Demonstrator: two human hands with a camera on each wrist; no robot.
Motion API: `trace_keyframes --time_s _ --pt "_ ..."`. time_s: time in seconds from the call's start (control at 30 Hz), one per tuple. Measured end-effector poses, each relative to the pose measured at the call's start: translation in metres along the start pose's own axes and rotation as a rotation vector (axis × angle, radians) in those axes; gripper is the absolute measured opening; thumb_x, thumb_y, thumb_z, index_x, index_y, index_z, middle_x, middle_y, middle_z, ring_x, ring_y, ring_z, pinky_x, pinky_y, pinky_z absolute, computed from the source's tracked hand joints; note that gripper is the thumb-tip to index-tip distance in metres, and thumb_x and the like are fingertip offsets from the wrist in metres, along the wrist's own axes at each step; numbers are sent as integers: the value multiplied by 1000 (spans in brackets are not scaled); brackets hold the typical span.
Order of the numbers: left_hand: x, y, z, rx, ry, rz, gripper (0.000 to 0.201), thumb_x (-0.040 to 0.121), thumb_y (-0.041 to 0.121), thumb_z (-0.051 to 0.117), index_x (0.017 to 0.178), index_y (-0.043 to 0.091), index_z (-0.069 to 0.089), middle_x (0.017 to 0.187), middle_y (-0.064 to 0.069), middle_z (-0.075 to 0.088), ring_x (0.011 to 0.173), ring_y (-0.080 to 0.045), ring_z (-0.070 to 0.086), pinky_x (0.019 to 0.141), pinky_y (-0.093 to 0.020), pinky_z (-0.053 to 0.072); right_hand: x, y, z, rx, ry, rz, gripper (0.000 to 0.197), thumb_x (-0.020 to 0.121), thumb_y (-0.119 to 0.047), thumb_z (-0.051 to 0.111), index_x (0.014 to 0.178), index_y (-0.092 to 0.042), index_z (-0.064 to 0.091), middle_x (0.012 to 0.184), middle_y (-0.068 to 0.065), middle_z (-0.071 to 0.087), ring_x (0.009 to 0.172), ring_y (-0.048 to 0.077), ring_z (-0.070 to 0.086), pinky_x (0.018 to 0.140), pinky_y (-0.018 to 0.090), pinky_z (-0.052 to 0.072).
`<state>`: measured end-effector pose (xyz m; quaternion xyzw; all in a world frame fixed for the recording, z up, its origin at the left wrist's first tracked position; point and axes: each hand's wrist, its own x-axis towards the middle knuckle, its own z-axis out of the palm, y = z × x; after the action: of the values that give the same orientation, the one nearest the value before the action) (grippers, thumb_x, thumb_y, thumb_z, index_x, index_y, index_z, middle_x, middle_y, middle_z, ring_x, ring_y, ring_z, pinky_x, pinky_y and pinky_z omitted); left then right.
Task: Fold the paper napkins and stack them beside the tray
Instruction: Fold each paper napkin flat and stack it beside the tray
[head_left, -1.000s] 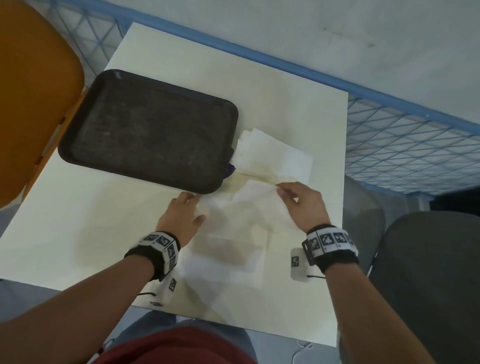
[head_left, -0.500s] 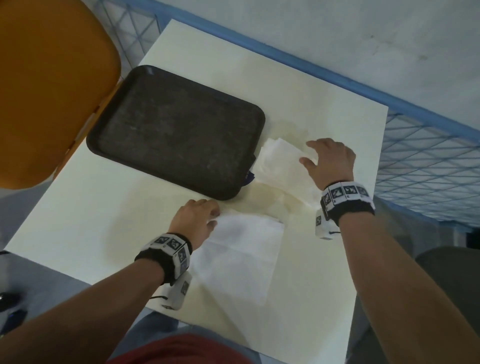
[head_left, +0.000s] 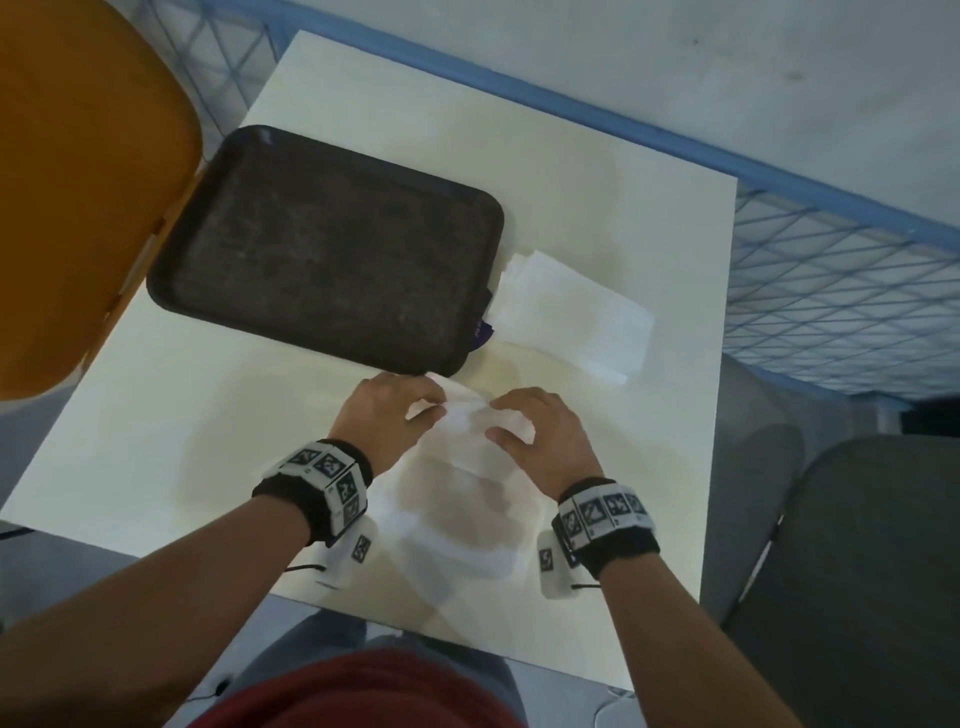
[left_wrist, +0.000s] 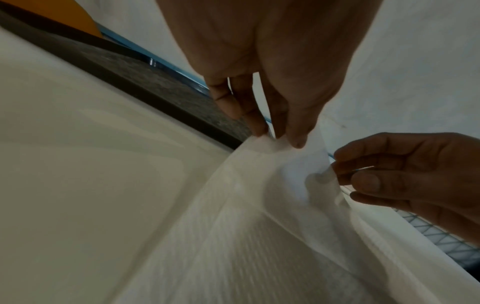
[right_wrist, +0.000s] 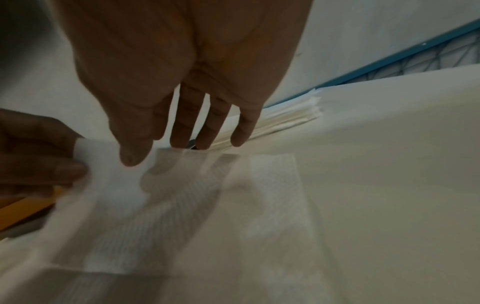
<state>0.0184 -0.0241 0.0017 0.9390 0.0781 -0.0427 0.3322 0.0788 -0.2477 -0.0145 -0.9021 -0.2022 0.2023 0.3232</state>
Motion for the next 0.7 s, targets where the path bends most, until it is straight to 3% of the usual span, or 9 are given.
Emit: trace_keyframes --time_s 0.1,0.2,0.23,0.3,0.37,0.43,0.5,0.6,0.7 --pt "-3 5 -4 -41 17 81 8 92 28 66 96 21 67 96 4 71 88 -18 63 83 -39 54 -3 -5 3 -40 71 -42 24 88 -34 75 110 -27 69 123 -8 63 116 19 53 102 46 46" --pt "-11 17 -20 -215 -118 97 3 100 32 51 102 29 50 104 8 70 91 -8 63 79 -27 50 -11 -11 -6 69 49 84 67 79 -43 82 138 -37 51 143 -14 49 128 8 43 111 31 36" --pt "-13 22 -27 -262 -144 104 4 101 33 48 99 32 45 97 11 70 84 -3 63 73 -23 48 -15 -13 -11 133 43 154 80 75 -47 84 143 -42 42 146 -18 45 129 3 40 110 25 33" --pt "-18 31 -39 -315 -89 119 7 101 32 48 97 31 42 81 7 63 69 -6 59 59 -21 43 -26 -16 -18 217 76 247 87 69 -53 87 142 -48 39 144 -22 48 125 1 44 106 24 35" --pt "-17 37 -48 -408 37 78 7 101 28 50 99 24 45 80 3 60 67 -6 56 59 -17 41 -36 -19 -22 294 102 308 70 70 -54 86 130 -44 52 129 -21 60 114 4 57 101 29 46" --pt "-14 37 -51 -480 136 -15 9 101 26 52 101 18 48 84 4 58 68 3 51 62 -10 40 -45 -25 -23 407 126 344 39 76 -49 83 110 -42 66 109 -17 72 98 4 67 94 38 55" --pt "-13 34 -53 -559 146 -133 15 99 33 55 105 21 50 90 7 59 73 4 51 69 -17 43 -53 -30 -22 485 179 339 17 82 -42 80 96 -42 71 97 -14 76 89 5 71 90 42 58" --pt "-19 22 -55 -675 -109 -245 34 91 44 63 121 33 50 107 16 65 94 -2 62 70 -23 48 -62 -36 -22 538 254 346 16 84 -35 79 99 -34 73 95 -12 76 86 7 71 86 37 59" --pt "-30 10 -50 -643 -341 -179 31 87 29 74 116 33 64 107 14 74 96 -6 70 77 -28 57 -70 -38 -22 582 294 381 25 82 -33 82 105 -30 72 96 -10 76 84 7 71 77 30 58"
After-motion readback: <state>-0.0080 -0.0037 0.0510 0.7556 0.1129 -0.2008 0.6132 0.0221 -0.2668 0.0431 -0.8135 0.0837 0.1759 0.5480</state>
